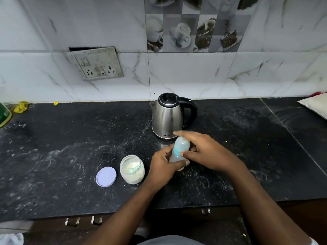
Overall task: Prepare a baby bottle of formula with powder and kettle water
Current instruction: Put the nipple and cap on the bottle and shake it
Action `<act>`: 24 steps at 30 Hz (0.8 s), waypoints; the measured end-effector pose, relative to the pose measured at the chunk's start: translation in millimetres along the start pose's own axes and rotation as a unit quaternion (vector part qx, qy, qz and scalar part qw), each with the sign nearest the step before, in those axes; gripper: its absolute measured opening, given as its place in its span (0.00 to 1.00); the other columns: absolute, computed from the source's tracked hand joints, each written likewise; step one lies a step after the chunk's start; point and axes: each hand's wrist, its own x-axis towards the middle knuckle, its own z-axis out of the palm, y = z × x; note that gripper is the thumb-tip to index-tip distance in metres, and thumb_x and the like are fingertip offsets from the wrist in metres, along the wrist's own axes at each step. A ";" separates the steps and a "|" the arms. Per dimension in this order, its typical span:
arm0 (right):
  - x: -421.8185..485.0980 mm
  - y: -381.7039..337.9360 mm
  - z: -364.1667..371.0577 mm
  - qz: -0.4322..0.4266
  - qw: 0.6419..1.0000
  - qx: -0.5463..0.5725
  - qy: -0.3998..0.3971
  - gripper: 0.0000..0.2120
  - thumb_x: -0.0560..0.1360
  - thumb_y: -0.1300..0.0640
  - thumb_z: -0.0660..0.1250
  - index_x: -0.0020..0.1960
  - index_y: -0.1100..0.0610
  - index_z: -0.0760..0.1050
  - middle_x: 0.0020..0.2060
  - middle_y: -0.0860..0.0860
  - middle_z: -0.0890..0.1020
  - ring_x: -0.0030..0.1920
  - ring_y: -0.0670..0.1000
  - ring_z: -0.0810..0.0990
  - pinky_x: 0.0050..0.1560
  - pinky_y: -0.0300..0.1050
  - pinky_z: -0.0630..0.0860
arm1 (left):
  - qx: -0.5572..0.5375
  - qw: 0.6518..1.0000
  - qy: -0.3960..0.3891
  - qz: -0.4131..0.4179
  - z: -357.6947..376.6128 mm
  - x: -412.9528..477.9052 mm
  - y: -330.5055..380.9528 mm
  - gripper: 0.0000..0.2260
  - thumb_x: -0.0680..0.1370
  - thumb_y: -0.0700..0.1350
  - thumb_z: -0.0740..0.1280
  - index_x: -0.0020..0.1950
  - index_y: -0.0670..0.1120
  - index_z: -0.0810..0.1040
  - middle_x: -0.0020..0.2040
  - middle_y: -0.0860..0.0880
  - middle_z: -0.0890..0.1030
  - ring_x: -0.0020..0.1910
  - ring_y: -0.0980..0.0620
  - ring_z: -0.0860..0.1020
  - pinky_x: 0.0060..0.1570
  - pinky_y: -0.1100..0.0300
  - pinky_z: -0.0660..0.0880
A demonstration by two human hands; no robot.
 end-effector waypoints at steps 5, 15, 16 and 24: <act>-16.5 2.8 24.1 0.050 0.961 0.262 0.077 0.32 0.77 0.57 0.74 0.75 0.40 0.68 0.62 0.46 0.81 0.58 0.50 0.83 0.56 0.53 0.84 | 0.018 1.000 0.001 0.016 -0.5 -3.5 8.7 0.25 0.70 0.40 0.85 0.66 0.49 0.86 0.60 0.48 0.88 0.61 0.47 0.87 0.64 0.45 0.82; -48.0 3.3 34.4 0.038 0.932 0.359 0.036 0.35 0.79 0.63 0.71 0.80 0.46 0.61 0.70 0.44 0.77 0.69 0.49 0.78 0.66 0.49 0.78 | 0.006 0.999 -0.007 0.038 -8.9 -20.4 23.6 0.35 0.65 0.39 0.88 0.70 0.50 0.82 0.60 0.45 0.88 0.59 0.43 0.87 0.61 0.47 0.85; -49.6 2.1 35.2 0.039 0.931 0.361 0.040 0.35 0.79 0.63 0.72 0.79 0.45 0.62 0.70 0.44 0.78 0.69 0.49 0.79 0.65 0.49 0.78 | 0.000 0.999 -0.009 0.036 -10.7 -22.3 25.4 0.37 0.65 0.37 0.88 0.71 0.49 0.80 0.59 0.45 0.88 0.59 0.43 0.87 0.61 0.45 0.85; -47.6 -1.4 52.0 0.047 0.917 0.389 0.075 0.34 0.76 0.64 0.74 0.77 0.48 0.65 0.65 0.51 0.82 0.66 0.53 0.81 0.66 0.52 0.79 | -0.018 0.999 -0.041 0.030 -22.0 -32.3 29.1 0.41 0.62 0.40 0.89 0.71 0.54 0.77 0.56 0.43 0.89 0.58 0.40 0.88 0.64 0.38 0.83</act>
